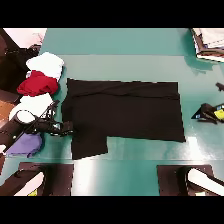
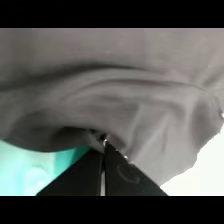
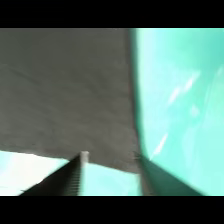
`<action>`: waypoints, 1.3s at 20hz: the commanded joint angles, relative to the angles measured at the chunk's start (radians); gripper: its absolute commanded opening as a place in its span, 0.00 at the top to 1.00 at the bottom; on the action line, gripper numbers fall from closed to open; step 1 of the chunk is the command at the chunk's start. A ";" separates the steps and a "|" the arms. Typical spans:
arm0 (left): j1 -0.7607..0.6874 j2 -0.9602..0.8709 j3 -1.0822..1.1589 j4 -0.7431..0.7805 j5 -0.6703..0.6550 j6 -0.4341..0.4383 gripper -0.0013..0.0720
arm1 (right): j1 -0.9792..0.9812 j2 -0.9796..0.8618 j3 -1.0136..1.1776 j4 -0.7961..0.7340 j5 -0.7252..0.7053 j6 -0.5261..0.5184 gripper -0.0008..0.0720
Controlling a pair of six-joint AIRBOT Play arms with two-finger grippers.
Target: Fold the shirts.
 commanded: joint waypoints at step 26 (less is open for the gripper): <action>-0.003 0.330 0.162 0.026 -0.305 -0.092 0.95 | -0.088 0.397 -0.368 -0.053 -0.005 -0.014 0.97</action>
